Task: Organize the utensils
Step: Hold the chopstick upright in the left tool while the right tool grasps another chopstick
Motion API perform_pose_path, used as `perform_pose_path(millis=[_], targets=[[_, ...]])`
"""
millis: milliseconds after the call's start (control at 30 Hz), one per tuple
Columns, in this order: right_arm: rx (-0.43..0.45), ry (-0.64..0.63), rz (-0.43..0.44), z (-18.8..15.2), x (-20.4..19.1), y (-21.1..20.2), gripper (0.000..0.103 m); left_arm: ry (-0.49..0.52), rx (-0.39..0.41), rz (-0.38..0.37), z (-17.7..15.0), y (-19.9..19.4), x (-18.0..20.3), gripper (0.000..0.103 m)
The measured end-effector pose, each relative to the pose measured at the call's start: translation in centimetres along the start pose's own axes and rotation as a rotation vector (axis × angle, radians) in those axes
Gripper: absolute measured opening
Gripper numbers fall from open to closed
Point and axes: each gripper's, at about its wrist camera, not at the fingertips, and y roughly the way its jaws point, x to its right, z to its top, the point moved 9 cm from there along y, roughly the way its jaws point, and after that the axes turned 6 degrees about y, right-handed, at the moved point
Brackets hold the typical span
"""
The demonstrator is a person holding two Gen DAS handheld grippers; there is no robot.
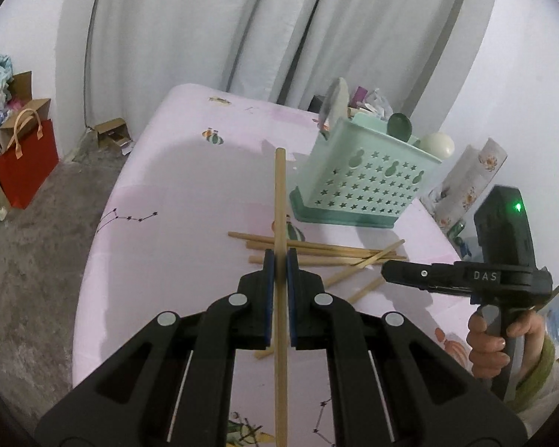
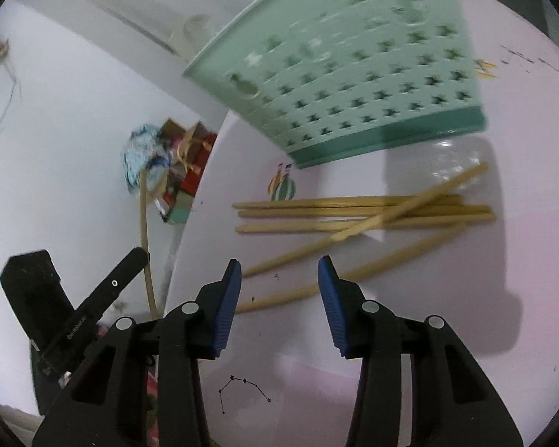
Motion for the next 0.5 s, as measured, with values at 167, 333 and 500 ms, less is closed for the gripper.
perform_pose_path(millis=[167,333,500], targets=[[-0.067,-0.316,-0.112,-1.9,-3.2,1.6,0.043,-0.029,0.014,-0.001,-0.5,-0.3,-1.4,0.005],[-0.138,-0.94,-0.261,-5.1,-6.5,3.6,0.043,-0.038,0.014,0.004,-0.6,-0.5,-2.4,0.005],[-0.257,-1.21,-0.282,-6.6,-7.2,5.5,0.043,-0.056,0.031,0.016,-0.4,-0.9,-3.3,0.005]])
